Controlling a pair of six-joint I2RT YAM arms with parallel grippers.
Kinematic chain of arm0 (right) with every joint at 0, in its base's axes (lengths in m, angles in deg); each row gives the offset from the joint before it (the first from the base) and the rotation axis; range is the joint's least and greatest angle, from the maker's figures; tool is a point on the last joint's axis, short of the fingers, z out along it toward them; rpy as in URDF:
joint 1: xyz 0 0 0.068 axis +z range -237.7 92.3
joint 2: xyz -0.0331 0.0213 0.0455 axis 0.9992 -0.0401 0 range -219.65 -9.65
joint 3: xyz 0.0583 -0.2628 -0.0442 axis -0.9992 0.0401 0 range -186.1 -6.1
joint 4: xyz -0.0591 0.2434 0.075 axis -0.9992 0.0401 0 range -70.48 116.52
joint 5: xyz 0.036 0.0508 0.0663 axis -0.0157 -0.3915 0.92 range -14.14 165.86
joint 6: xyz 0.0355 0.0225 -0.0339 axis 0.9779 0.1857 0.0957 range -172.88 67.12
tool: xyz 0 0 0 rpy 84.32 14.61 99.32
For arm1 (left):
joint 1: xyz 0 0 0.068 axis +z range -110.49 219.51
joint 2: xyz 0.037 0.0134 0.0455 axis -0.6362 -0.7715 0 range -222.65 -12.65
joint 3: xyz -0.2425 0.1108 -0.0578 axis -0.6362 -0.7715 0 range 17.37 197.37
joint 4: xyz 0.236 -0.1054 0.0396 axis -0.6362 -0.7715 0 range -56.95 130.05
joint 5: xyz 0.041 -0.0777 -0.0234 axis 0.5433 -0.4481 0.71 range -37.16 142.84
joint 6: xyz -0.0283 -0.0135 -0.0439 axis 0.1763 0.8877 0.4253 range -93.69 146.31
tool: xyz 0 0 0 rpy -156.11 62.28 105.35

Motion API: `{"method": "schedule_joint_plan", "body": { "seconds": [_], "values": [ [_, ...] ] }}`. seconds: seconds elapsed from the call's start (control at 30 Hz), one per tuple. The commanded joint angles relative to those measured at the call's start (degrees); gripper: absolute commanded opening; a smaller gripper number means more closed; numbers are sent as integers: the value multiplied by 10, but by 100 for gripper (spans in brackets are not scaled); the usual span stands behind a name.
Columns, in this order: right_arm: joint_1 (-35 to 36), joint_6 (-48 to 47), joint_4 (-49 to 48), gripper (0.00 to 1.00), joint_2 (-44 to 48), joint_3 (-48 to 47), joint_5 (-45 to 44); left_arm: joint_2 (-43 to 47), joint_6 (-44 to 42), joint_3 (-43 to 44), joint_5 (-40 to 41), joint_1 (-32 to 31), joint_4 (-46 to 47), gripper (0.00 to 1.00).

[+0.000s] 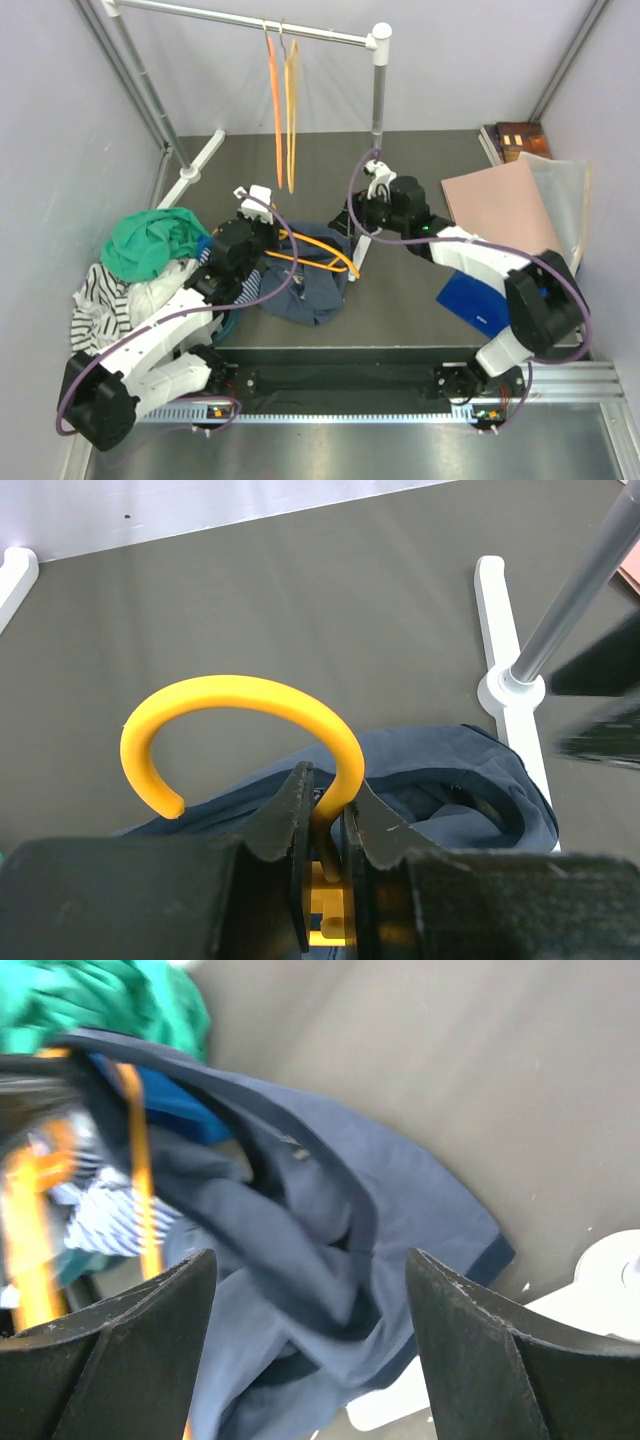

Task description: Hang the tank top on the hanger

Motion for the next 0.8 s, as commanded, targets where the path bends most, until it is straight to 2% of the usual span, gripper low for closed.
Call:
{"method": "schedule_joint_plan", "body": {
  "seconds": [0.0, 0.2, 0.37, 0.47, 0.5, 0.6, 0.63, 0.77],
  "values": [
    [6, -18, 65, 76, -80, -62, -23, 23, -14, 1, 23, -4, 21, 0],
    [30, -29, 108, 77, -138, -87, -68, 24, -15, 4, 31, -9, 17, 0],
    [44, -28, 111, 76, -164, -91, -70, 25, -15, 6, 32, -10, 17, 0],
    [46, -27, 115, 51, -174, -95, -65, 25, -16, 6, 36, -11, 16, 0],
    [45, -27, 116, 32, -168, -95, -62, 24, -16, 5, 39, -11, 17, 0],
    [44, -30, 129, 3, -143, -94, -72, 21, -20, 3, 53, -11, 18, 0],
    [44, -35, 156, 0, -135, -94, -77, 19, -21, 3, 57, -11, 19, 0],
    [35, -48, 209, 0, -78, -91, -82, 16, -35, 5, 97, -12, 15, 0]
  ]
}}
